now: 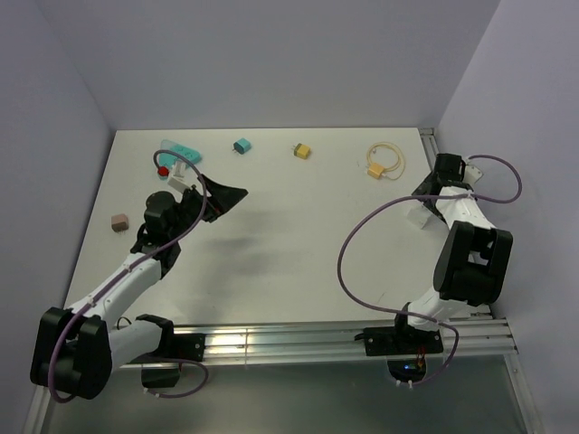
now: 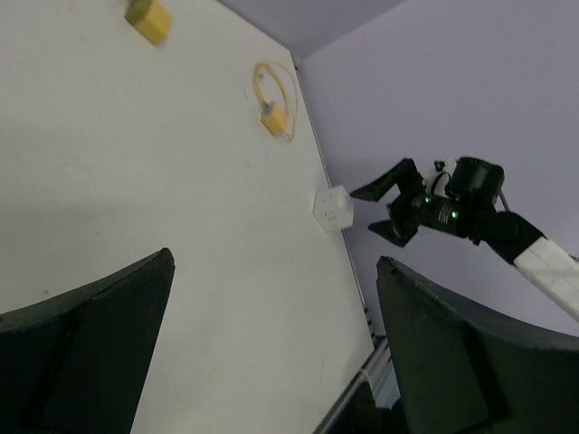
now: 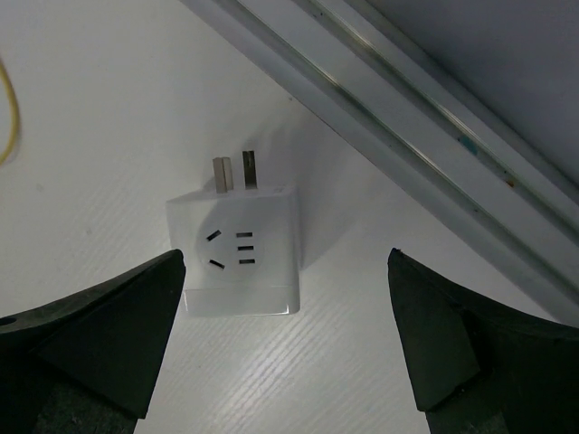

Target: Insert the plug

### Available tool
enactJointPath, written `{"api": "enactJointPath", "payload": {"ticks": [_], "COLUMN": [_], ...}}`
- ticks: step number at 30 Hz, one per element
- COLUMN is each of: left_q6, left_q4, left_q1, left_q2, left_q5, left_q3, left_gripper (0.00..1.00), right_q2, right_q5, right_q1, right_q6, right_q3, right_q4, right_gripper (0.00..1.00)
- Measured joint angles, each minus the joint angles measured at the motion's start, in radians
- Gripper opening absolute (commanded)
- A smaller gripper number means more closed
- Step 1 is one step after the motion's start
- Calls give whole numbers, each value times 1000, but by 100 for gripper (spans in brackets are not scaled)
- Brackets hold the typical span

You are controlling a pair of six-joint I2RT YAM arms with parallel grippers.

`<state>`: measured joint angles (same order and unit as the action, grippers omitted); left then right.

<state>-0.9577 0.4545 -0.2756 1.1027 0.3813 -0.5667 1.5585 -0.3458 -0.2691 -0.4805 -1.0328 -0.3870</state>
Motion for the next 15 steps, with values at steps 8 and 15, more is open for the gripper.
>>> {"api": "enactJointPath", "payload": {"ticks": [8,15], "left_q6": [-56,-74], "left_q4": [0,-2], "left_q1": [-4,-21], "left_q2": [-19,-50], "left_q5": [94,101], "left_q3": [5,5], "left_gripper": [100,99], "right_q2": [80,135], "right_q5": [84,127], "right_q1": [-10,-10], "right_q6": [34,46], "right_q3": [-61,-77], "right_q4": [-32,-53], "right_gripper": [98,96]}}
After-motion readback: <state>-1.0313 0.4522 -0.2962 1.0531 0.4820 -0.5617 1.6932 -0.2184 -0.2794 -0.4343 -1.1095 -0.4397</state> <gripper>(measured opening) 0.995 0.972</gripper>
